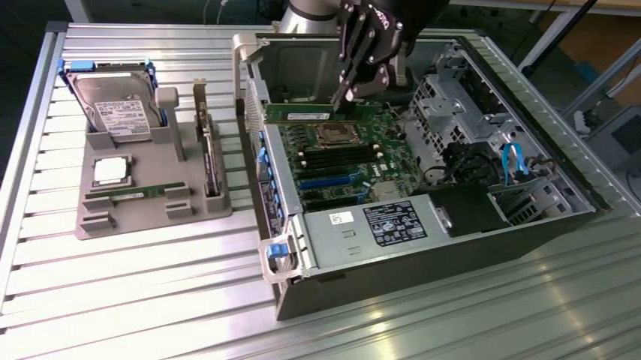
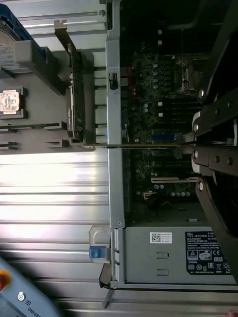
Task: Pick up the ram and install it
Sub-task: 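Pick up the ram and move it above insertion slot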
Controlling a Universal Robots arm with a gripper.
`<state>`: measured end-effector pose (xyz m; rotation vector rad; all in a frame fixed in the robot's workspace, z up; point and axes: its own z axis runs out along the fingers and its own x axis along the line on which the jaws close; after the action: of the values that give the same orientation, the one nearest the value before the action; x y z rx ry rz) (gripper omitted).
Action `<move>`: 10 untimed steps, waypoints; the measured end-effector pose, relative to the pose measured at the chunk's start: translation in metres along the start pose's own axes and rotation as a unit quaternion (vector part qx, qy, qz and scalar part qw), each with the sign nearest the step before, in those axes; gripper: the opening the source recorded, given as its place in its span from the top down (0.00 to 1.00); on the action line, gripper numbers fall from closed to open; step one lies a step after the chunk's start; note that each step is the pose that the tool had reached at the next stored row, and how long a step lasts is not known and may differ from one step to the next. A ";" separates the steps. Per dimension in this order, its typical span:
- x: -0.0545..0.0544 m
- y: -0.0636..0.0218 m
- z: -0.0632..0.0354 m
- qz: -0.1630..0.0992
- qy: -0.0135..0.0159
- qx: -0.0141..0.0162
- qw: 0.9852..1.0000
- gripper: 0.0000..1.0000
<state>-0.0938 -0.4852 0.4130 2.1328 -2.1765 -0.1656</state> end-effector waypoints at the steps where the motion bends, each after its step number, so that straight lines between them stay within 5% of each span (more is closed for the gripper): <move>1: 0.000 0.0000 0.0000 0.000 0.000 0.000 1.000 0.87; 2: 0.000 0.0000 0.0000 0.000 0.000 0.000 1.000 0.87; 3: 0.000 0.0002 0.0000 -0.001 0.000 0.005 1.000 0.87; 5: 0.000 0.0004 0.0000 -0.004 0.000 0.019 1.000 0.87; 10: 0.000 0.0007 0.0001 -0.009 0.000 0.041 0.999 0.87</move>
<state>-0.0945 -0.4851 0.4129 2.1956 -2.2006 -0.0792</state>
